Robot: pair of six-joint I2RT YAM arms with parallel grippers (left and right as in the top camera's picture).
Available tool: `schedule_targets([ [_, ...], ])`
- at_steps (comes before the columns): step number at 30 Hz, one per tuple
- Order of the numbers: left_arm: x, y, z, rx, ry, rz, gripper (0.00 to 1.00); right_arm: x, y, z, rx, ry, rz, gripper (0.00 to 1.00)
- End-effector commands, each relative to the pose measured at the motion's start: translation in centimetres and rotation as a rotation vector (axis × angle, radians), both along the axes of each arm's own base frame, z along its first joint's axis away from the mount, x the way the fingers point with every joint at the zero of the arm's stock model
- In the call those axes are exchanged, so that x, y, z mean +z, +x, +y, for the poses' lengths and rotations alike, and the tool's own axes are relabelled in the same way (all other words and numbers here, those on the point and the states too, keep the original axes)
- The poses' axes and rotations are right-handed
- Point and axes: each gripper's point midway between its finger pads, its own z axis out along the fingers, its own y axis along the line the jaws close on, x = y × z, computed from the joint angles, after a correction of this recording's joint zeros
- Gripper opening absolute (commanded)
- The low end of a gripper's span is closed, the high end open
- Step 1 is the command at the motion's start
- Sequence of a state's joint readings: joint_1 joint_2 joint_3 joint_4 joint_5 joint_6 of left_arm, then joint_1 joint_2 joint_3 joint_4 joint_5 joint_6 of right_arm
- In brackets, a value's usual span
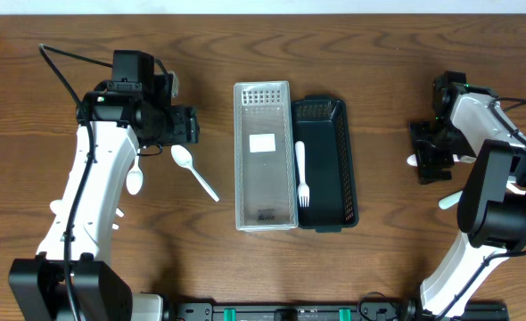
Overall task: Pack container
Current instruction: 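Align right gripper above the white spoon near the right edge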
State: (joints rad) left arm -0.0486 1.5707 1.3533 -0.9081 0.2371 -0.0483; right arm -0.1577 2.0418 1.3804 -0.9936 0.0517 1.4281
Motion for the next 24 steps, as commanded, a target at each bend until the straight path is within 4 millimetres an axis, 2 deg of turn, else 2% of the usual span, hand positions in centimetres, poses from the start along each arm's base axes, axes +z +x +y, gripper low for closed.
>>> schedule_targets([
  [1,1.5,0.5,-0.1,-0.009,-0.005,-0.048,0.76,-0.6,-0.4,-0.5,0.012,-0.022,0.026,0.99],
  [5,1.5,0.5,-0.1,-0.009,-0.005,-0.048,0.76,-0.8,0.0,-1.0,0.075,-0.049,0.016,0.99],
  [13,1.5,0.5,-0.1,-0.009,-0.005,-0.048,0.76,-0.9,0.6,-0.8,0.111,-0.067,0.0,0.99],
  [24,1.5,0.5,-0.1,-0.009,-0.005,-0.048,0.76,-3.1,-0.1,-0.1,0.159,-0.029,0.062,0.99],
])
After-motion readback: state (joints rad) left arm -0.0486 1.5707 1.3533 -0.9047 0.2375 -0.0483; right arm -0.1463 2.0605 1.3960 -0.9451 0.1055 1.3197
